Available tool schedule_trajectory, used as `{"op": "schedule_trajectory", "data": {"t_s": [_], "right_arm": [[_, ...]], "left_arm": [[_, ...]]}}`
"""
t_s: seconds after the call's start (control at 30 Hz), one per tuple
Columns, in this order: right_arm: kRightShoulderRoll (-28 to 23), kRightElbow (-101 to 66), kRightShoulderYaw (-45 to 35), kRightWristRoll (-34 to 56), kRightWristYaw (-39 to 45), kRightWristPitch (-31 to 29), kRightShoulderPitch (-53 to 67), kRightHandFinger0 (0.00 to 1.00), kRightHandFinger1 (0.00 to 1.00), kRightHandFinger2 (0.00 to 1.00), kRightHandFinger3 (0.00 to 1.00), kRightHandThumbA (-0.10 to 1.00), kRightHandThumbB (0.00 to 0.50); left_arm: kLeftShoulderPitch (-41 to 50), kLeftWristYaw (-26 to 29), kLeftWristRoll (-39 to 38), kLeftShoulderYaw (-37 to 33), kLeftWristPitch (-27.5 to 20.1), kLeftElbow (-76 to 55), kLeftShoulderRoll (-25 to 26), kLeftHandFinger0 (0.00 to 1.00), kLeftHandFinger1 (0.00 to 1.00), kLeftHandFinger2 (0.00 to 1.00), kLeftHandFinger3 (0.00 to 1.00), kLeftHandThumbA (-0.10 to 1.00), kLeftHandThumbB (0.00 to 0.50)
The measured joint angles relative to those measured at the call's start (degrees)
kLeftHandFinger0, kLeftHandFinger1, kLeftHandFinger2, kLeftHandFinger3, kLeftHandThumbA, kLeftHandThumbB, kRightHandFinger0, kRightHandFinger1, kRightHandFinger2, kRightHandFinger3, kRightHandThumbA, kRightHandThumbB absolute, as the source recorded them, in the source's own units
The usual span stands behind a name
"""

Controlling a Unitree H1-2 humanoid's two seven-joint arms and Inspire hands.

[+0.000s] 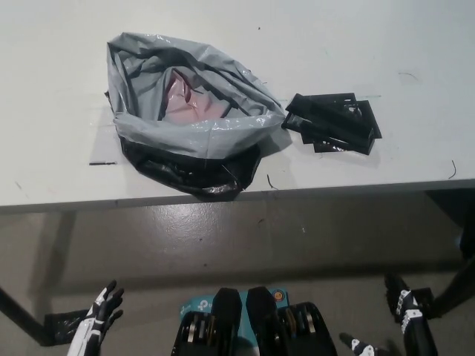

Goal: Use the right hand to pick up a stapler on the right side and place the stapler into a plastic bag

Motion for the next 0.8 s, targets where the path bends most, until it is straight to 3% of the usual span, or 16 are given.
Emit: {"op": "schedule_trajectory", "data": {"t_s": [0.17, 0.37, 0.8], "right_arm": [[-0.5, -10.7, -1.8, -3.2, -0.5, 0.5, -0.6, 1.0, 1.0, 1.0, 1.0, 0.8, 0.267], [-5.0, -21.6, -4.8, -5.7, 0.5, 5.7, -9.8, 1.0, 1.0, 1.0, 1.0, 0.7, 0.263], [-11.9, -17.1, -1.9, -10.2, 6.3, 21.4, -30.6, 1.0, 1.0, 1.0, 1.0, 0.85, 0.323]], "left_arm": [[0.0, -0.7, -0.9, 0.0, -1.4, -0.2, 0.0, 1.0, 1.0, 1.0, 1.0, 1.0, 0.5], [-1.6, -0.9, -1.6, 0.0, -3.7, -0.1, 0.0, 1.0, 1.0, 1.0, 1.0, 1.0, 0.5], [-3.2, -0.9, -1.4, -0.6, -4.4, -1.2, -0.1, 1.0, 1.0, 1.0, 1.0, 1.0, 0.5]]}}
